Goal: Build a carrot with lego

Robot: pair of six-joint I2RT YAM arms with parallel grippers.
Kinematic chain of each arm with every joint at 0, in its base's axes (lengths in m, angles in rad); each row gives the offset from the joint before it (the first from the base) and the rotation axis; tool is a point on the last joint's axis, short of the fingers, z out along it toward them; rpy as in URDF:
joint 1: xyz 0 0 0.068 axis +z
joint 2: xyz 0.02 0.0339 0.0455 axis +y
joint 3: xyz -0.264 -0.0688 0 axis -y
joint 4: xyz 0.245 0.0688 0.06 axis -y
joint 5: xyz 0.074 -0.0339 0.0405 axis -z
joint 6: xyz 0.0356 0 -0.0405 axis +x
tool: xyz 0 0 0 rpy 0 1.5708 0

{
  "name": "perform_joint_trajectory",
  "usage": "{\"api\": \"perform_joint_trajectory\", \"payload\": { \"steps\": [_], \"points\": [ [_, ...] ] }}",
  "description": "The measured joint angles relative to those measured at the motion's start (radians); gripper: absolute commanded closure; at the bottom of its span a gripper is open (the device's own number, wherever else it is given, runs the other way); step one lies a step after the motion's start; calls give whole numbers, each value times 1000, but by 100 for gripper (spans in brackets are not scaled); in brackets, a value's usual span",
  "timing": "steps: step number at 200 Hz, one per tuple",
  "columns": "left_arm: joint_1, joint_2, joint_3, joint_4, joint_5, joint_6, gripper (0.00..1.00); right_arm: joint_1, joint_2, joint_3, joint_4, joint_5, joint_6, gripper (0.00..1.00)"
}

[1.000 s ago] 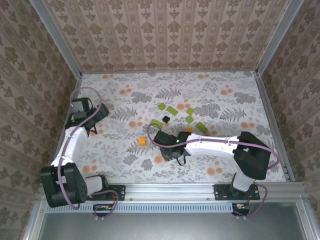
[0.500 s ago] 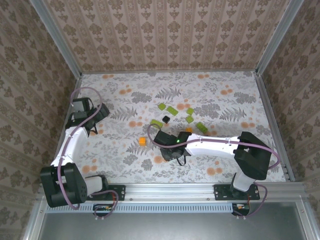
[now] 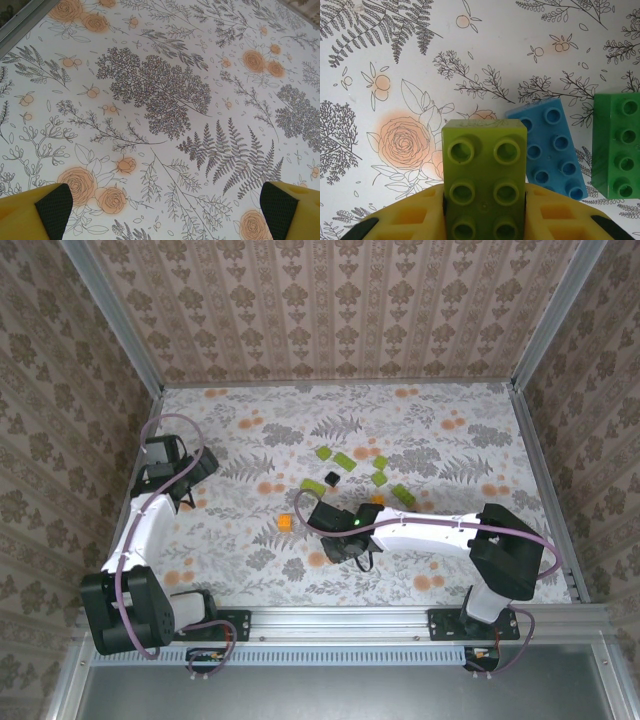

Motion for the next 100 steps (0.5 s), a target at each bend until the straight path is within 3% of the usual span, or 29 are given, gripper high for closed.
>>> {"api": "perform_joint_trajectory", "payload": {
  "steps": [100],
  "points": [
    [0, 0, 0, 0, 0, 0, 0, 11, 8, -6, 5, 17, -5, 69]
  ]
}}
